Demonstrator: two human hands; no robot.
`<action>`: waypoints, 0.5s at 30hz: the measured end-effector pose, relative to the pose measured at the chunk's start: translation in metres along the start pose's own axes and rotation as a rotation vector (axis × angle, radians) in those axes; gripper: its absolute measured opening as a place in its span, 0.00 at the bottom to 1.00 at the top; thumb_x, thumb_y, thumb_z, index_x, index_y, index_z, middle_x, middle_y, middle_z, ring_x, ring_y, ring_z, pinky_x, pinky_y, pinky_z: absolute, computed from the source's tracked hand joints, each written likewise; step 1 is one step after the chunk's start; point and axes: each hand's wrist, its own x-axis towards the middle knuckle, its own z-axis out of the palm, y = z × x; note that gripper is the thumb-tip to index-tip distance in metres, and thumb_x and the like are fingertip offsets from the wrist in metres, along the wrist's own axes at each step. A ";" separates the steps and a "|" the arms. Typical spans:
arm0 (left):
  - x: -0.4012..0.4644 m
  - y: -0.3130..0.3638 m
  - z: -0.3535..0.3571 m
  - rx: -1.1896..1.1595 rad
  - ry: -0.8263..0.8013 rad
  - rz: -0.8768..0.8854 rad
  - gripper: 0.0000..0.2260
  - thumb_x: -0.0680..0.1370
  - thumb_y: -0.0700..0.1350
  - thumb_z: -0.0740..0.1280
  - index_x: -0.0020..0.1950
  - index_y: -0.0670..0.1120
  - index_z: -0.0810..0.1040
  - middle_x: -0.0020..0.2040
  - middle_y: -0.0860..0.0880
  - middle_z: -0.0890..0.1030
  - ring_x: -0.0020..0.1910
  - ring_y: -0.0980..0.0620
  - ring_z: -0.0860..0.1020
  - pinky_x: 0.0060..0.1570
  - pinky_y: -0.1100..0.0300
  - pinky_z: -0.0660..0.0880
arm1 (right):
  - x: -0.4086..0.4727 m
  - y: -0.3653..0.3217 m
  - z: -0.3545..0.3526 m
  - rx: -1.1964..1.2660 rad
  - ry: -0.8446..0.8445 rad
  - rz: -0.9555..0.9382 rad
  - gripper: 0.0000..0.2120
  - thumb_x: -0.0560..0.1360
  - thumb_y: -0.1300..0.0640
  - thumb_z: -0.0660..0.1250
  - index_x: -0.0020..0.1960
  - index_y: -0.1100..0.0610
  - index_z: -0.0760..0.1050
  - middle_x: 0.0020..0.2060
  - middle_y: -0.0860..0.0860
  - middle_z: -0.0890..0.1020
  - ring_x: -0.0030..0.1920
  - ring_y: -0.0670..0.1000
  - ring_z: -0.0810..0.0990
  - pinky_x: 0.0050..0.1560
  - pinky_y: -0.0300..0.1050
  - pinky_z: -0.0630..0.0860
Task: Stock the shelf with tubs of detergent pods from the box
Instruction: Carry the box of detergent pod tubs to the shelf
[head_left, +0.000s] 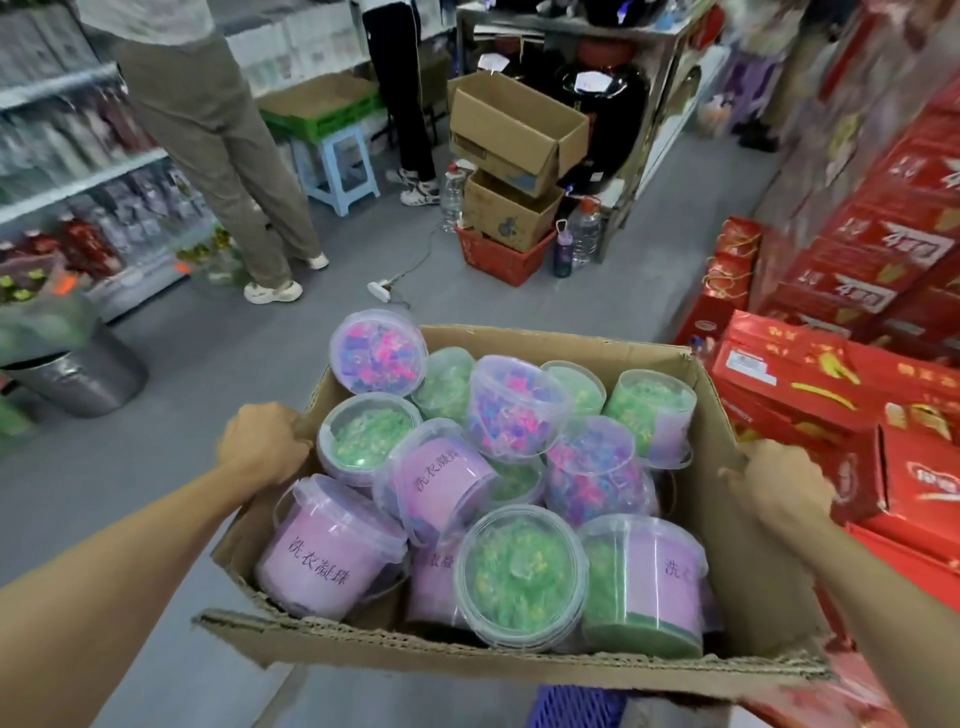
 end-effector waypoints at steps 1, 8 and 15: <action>0.018 0.011 -0.001 -0.005 0.004 0.016 0.14 0.72 0.41 0.66 0.27 0.47 0.67 0.37 0.41 0.77 0.38 0.40 0.73 0.37 0.56 0.70 | 0.016 -0.004 -0.004 0.008 0.010 0.005 0.14 0.73 0.51 0.69 0.57 0.55 0.79 0.50 0.61 0.81 0.51 0.64 0.80 0.49 0.52 0.76; 0.149 0.090 -0.005 0.028 -0.014 0.128 0.07 0.71 0.42 0.67 0.33 0.46 0.74 0.39 0.41 0.78 0.40 0.40 0.74 0.36 0.57 0.69 | 0.129 -0.034 -0.030 0.032 0.035 0.088 0.14 0.72 0.52 0.69 0.56 0.57 0.79 0.50 0.61 0.81 0.51 0.64 0.79 0.47 0.50 0.74; 0.319 0.199 -0.010 0.088 -0.029 0.292 0.04 0.71 0.43 0.67 0.38 0.44 0.80 0.42 0.40 0.81 0.43 0.39 0.78 0.37 0.58 0.69 | 0.258 -0.069 -0.042 0.026 0.033 0.205 0.14 0.71 0.50 0.69 0.54 0.56 0.80 0.51 0.61 0.81 0.52 0.62 0.80 0.48 0.50 0.76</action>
